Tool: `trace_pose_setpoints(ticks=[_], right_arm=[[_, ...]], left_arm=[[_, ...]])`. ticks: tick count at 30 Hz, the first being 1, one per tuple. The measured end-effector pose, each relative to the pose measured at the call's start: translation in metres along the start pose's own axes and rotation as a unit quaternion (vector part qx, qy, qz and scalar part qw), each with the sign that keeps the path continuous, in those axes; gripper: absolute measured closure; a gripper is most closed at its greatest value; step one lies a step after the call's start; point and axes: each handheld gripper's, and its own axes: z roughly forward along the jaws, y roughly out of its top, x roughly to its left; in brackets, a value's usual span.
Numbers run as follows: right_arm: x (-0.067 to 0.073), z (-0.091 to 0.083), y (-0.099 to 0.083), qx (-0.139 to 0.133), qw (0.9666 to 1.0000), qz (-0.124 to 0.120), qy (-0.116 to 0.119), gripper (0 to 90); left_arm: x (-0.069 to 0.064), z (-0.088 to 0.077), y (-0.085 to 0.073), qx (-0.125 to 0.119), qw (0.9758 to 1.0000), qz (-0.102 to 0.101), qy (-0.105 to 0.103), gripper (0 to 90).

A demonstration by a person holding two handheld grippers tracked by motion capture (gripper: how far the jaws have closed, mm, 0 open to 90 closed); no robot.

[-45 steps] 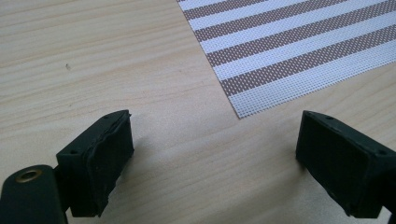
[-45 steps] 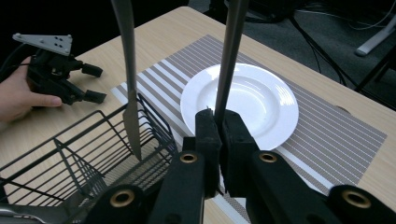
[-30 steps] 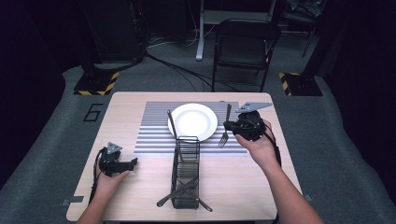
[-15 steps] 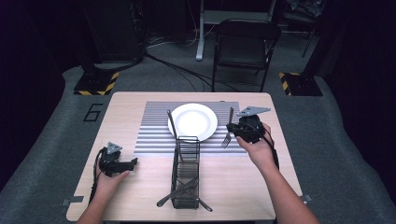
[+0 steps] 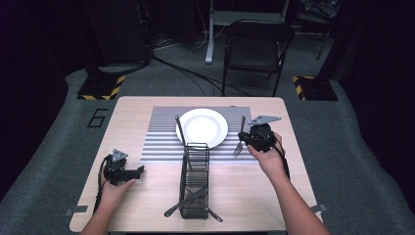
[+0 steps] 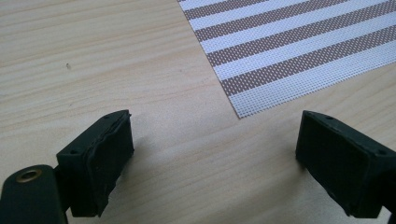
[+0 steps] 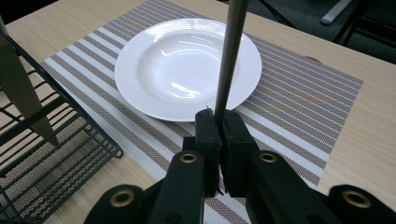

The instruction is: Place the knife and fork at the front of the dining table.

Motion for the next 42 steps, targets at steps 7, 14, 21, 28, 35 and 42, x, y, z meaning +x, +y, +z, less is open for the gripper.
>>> trace_pose_setpoints(ticks=[7,14,21,28,35,42], right_arm=[[-0.004,0.009,-0.008,0.005,1.0000,-0.003,-0.008,87.0],[-0.009,0.020,-0.014,0.014,0.9999,0.000,-0.006,87.0],[-0.011,0.027,-0.020,0.017,0.9998,0.008,-0.007,87.0],[-0.014,0.035,-0.025,0.019,0.9998,0.010,-0.007,86.9],[-0.017,0.042,-0.023,0.012,0.9997,0.022,-0.007,86.6],[-0.025,0.050,-0.023,0.007,0.9985,0.054,-0.011,85.6]], left_arm=[[0.000,0.000,0.000,0.000,1.0000,0.000,0.000,10.9],[0.000,0.000,0.000,0.000,1.0000,0.000,0.000,10.8],[0.000,0.000,0.000,0.000,1.0000,0.000,0.000,10.9],[0.000,0.000,0.000,0.000,1.0000,0.000,0.001,10.9],[0.000,0.000,0.000,0.000,1.0000,-0.001,0.001,10.9],[0.000,0.000,0.000,0.000,1.0000,0.000,0.000,10.9]])
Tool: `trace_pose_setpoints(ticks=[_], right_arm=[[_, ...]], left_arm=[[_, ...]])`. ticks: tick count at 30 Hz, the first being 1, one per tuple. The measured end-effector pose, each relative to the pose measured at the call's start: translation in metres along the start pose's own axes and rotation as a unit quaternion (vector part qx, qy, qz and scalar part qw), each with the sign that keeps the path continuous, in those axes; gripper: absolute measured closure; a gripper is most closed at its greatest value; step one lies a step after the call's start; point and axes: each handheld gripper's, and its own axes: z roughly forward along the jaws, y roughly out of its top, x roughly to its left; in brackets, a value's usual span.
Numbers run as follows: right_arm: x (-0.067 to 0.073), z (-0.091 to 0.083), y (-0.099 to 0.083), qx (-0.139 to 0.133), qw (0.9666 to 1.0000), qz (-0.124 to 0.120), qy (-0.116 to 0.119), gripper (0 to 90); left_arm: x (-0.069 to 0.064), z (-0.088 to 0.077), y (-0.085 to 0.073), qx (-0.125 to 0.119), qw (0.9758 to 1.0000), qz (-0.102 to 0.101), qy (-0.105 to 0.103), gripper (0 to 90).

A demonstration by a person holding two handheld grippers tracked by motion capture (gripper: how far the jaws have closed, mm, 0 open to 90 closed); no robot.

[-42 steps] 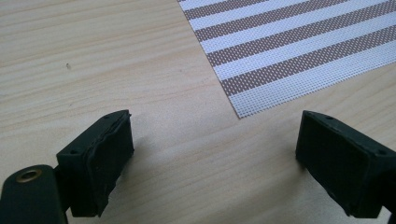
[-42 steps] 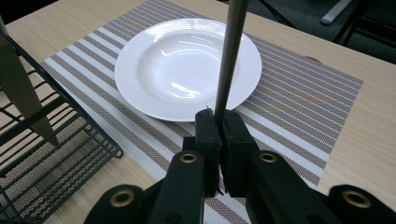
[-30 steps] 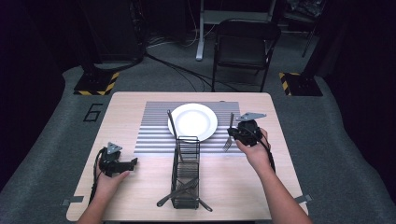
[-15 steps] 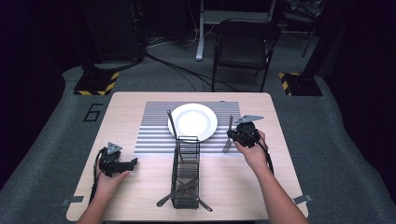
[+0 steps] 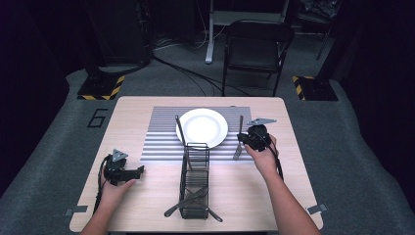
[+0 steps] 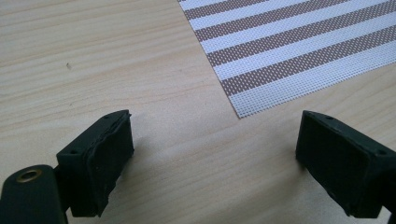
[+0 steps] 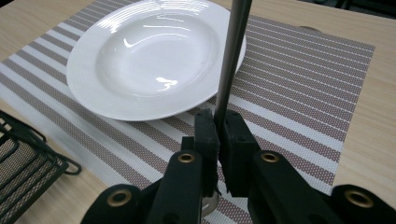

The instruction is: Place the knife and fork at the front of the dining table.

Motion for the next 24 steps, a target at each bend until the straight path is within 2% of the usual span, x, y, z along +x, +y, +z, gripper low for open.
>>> trace_pose_setpoints(ticks=[7,16,24], right_arm=[[-0.007,0.007,0.001,0.000,0.9996,0.027,-0.004,85.3],[-0.003,0.016,0.010,0.011,0.9995,0.027,-0.015,86.0],[-0.011,0.027,0.015,0.020,0.9972,0.069,-0.019,87.0]], left_arm=[[0.000,0.000,0.000,0.000,1.0000,0.000,0.000,10.9],[0.000,0.000,0.000,0.000,1.0000,0.000,0.000,10.9],[0.000,0.000,0.000,0.000,1.0000,0.000,0.000,10.9]])
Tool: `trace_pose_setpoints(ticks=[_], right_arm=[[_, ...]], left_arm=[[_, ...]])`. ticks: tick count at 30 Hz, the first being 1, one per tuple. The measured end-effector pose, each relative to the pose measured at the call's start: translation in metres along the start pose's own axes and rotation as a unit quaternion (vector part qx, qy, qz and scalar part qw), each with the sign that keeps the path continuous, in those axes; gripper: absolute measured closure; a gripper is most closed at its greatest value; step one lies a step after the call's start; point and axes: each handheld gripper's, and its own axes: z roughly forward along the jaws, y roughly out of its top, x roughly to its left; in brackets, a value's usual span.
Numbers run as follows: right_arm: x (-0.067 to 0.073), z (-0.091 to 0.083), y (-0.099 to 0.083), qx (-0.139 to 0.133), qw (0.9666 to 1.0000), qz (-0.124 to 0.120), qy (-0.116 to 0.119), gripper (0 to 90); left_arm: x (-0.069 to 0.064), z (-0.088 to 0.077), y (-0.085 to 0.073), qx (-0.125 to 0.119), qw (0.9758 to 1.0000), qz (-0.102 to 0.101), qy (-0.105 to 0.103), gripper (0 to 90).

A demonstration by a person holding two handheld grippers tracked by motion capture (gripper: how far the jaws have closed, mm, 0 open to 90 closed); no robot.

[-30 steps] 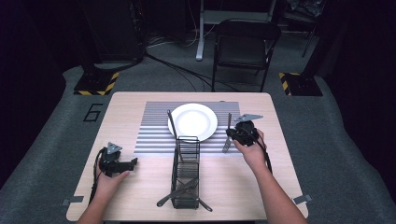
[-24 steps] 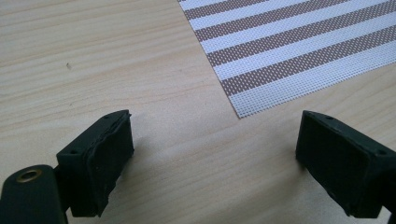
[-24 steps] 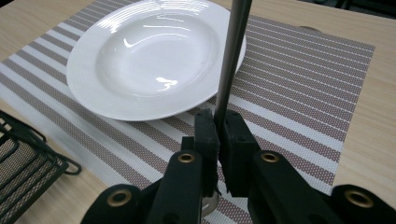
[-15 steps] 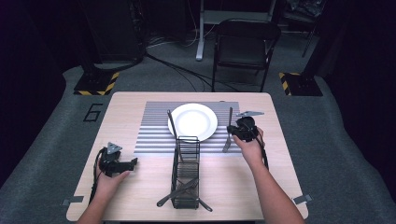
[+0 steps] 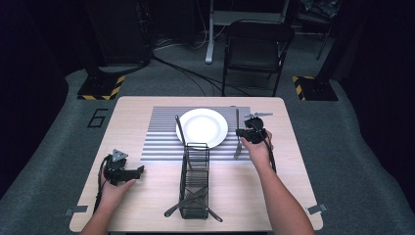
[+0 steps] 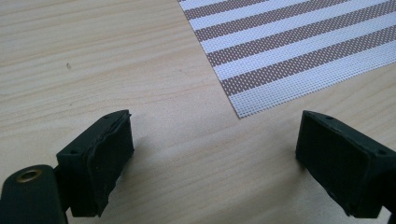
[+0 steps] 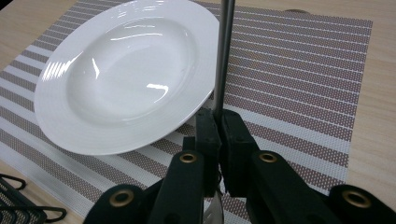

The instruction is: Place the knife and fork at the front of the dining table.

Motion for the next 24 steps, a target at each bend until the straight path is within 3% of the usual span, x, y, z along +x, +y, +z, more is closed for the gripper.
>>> trace_pose_setpoints(ticks=[6,7,11,12,16,24], right_arm=[[-0.002,0.005,0.004,0.011,0.9997,0.020,-0.001,87.3],[-0.004,0.006,0.004,0.011,0.9993,0.036,-0.002,87.4],[-0.006,0.008,0.004,0.014,0.9983,0.057,-0.003,87.5],[-0.009,0.008,0.005,0.020,0.9970,0.074,-0.004,87.6],[-0.015,0.008,0.009,0.017,0.9953,0.095,0.002,87.6],[-0.016,0.014,0.019,0.035,0.9948,0.096,-0.005,87.7]], left_arm=[[0.000,0.000,0.000,0.000,1.0000,0.000,0.000,10.9],[0.000,0.000,0.000,0.000,1.0000,0.000,0.000,10.9],[0.000,0.000,0.000,0.000,1.0000,0.000,0.000,10.9],[0.000,0.000,0.000,0.000,1.0000,0.000,0.000,10.9],[0.000,0.000,0.000,0.002,1.0000,0.000,0.000,10.9],[0.000,0.001,0.000,-0.004,1.0000,0.000,0.000,10.8]])
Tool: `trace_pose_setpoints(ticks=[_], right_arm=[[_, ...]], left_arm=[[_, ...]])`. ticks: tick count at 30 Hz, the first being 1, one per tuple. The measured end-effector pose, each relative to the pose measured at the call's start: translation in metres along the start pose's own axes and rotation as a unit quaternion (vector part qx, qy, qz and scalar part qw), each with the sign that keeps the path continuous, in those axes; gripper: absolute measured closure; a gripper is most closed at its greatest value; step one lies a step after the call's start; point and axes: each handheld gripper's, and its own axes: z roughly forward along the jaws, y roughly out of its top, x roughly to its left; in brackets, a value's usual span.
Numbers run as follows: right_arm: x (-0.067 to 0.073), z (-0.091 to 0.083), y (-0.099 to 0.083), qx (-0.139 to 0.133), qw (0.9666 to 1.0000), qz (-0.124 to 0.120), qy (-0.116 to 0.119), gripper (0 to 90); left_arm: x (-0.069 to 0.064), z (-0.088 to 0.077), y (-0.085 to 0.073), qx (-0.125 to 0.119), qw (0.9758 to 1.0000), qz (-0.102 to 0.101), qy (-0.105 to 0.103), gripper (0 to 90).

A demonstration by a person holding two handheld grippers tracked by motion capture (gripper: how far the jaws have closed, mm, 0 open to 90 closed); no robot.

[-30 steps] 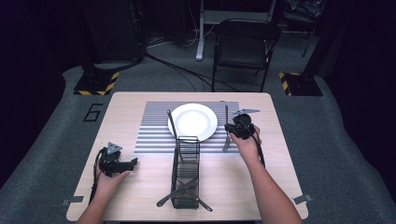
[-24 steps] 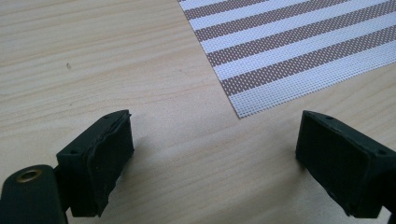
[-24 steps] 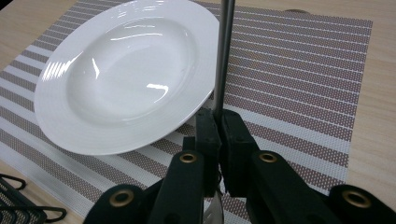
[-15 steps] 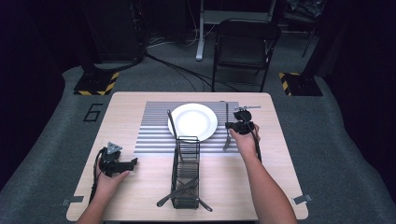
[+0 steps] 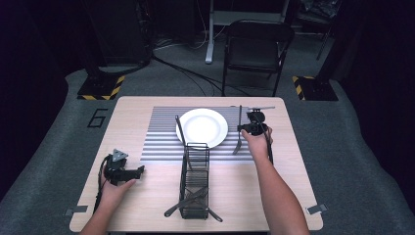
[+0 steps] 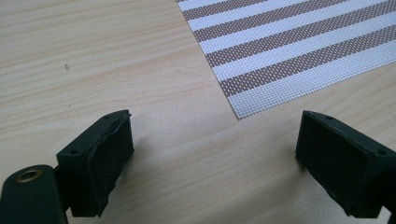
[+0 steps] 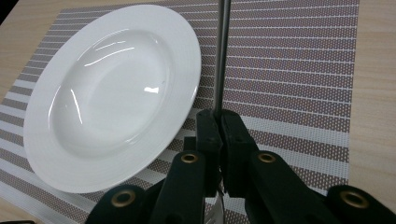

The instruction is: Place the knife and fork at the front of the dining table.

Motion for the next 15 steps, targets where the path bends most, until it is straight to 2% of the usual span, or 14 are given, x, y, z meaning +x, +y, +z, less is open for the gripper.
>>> trace_pose_setpoints(ticks=[4,6,9,15], right_arm=[[0.001,0.005,0.003,0.014,0.9998,0.010,-0.005,87.8],[0.001,0.007,0.004,0.014,0.9998,0.008,-0.007,87.7],[0.000,0.012,0.005,0.017,0.9995,0.023,-0.013,87.8],[-0.002,0.019,0.006,0.018,0.9992,0.031,-0.017,87.7]], left_arm=[[0.000,0.000,0.000,0.000,1.0000,0.000,0.000,10.9],[0.000,0.000,0.000,0.000,1.0000,0.000,0.000,10.9],[0.000,0.000,0.000,0.000,1.0000,0.000,0.000,10.9],[0.000,0.000,0.000,0.000,1.0000,0.000,0.000,10.9]])
